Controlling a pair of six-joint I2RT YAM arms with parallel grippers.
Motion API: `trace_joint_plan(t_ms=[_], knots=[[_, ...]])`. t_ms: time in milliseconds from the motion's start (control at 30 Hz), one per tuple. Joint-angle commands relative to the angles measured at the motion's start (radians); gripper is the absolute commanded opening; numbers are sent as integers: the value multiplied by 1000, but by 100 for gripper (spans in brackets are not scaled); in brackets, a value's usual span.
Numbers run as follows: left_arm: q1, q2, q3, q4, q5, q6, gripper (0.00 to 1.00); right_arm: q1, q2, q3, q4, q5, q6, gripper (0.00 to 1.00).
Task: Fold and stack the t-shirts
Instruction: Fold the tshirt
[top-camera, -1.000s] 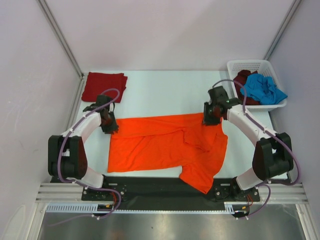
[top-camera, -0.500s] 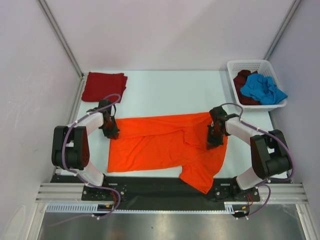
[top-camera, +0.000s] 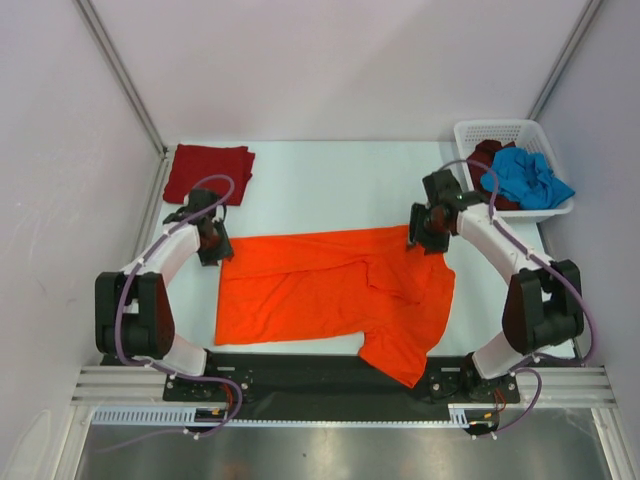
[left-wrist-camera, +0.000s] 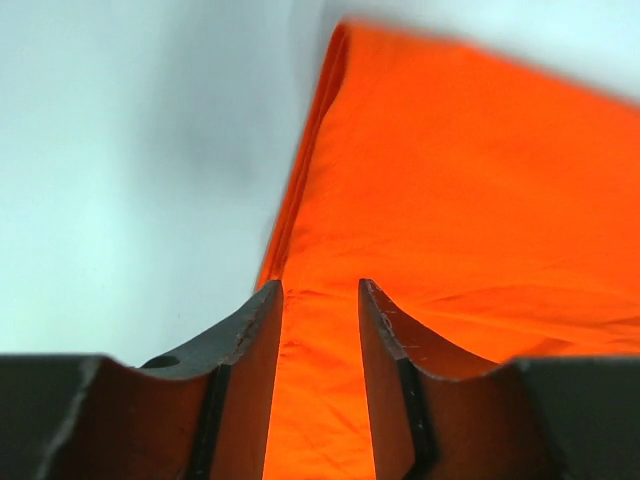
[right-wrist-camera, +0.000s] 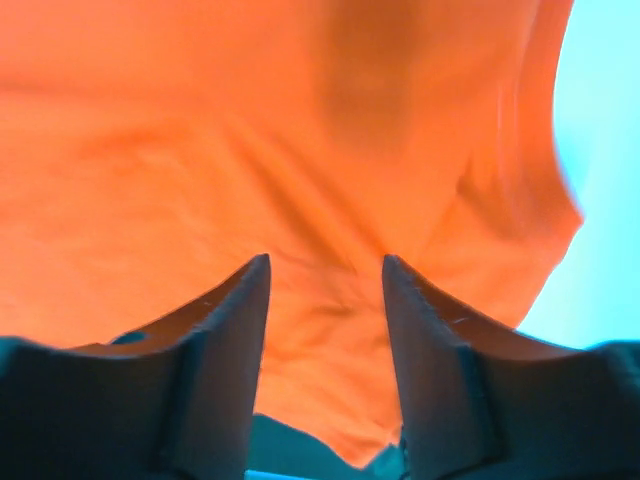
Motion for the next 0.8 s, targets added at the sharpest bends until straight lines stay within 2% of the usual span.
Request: trace_joint_plan(t_ms=[0, 200, 333, 500, 767], knots=[[-57, -24, 122, -23, -69, -4, 42, -13, 142, 169, -36, 63, -47, 57], [-97, 135, 248, -83, -45, 1, 43, -17, 328, 340, -61, 106, -90, 63], [-96, 267, 307, -109, -52, -2, 35, -23, 413, 383, -21, 120, -107, 62], [-96, 339, 342, -120, -56, -8, 34, -29, 508, 446, -41, 146, -95, 58], [-65, 471, 403, -142, -77, 1, 34, -52, 621, 492, -7, 148, -95, 59]])
